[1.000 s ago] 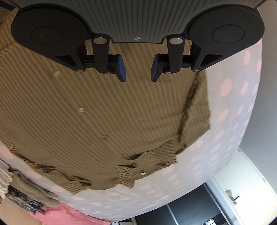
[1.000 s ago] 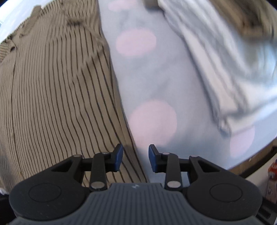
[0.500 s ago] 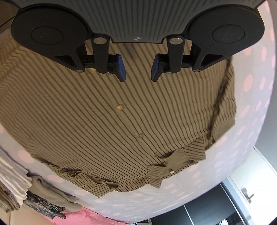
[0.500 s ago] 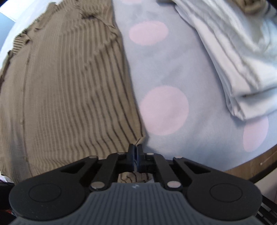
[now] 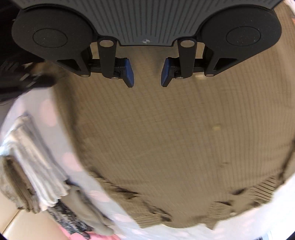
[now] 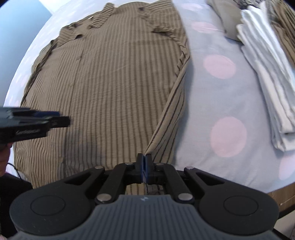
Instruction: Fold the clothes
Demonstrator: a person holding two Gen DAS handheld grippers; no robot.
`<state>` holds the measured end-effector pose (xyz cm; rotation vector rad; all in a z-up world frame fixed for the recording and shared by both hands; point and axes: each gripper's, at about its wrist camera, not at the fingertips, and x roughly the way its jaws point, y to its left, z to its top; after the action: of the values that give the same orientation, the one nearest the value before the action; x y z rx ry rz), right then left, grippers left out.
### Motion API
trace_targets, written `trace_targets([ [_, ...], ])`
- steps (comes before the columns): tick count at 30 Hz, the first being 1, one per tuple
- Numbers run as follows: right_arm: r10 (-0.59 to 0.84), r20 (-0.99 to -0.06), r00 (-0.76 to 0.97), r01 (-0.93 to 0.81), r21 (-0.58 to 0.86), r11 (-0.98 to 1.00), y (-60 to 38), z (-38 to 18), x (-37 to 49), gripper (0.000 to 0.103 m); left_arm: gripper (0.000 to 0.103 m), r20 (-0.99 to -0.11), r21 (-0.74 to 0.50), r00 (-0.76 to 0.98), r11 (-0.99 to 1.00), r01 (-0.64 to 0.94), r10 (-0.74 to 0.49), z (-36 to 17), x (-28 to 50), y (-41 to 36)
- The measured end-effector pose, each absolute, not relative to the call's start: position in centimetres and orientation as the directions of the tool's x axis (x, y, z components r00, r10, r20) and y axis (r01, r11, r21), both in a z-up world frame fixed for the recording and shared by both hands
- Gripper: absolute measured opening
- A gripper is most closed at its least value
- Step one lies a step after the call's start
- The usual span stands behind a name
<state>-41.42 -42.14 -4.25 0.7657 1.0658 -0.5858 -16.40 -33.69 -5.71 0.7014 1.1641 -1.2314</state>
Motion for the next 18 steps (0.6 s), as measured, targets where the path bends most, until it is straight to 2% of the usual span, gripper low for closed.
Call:
trace_targets([
  [4, -0.058, -0.922, 0.382, 0.737, 0.266, 0.622, -41.7, -4.1, -41.3, 0.002, 0.030, -0.919, -0.296, -0.209, 0.234, 0.926, -0.336, -6.3, -18.7, -36.4],
  [7, -0.054, -0.921, 0.385, 0.734, 0.271, 0.623, -41.8, -4.5, -41.1, 0.002, 0.032, -0.911, -0.336, -0.262, 0.208, 0.919, -0.318, -7.1, -20.7, -38.0],
  [9, -0.049, -0.919, 0.392, 0.729, 0.277, 0.626, -41.8, -4.5, -41.2, 0.002, 0.039, -0.910, -0.353, -0.285, 0.200, 0.914, -0.302, -7.7, -21.7, -38.8],
  [14, -0.038, -0.912, 0.408, 0.716, 0.294, 0.633, -41.8, -4.5, -41.3, 0.002, 0.038, -0.910, -0.370, -0.304, 0.219, 0.903, -0.282, -8.8, -23.1, -39.8],
  [16, -0.033, -0.909, 0.415, 0.711, 0.302, 0.635, -41.8, -4.5, -41.4, 0.001, 0.035, -0.909, -0.376, -0.310, 0.227, 0.898, -0.279, -9.2, -23.4, -40.1],
  [18, -0.030, -0.910, 0.414, 0.710, 0.302, 0.637, -41.8, -4.4, -41.3, 0.001, 0.019, -0.910, -0.378, -0.312, 0.232, 0.896, -0.274, -9.6, -23.7, -40.4],
])
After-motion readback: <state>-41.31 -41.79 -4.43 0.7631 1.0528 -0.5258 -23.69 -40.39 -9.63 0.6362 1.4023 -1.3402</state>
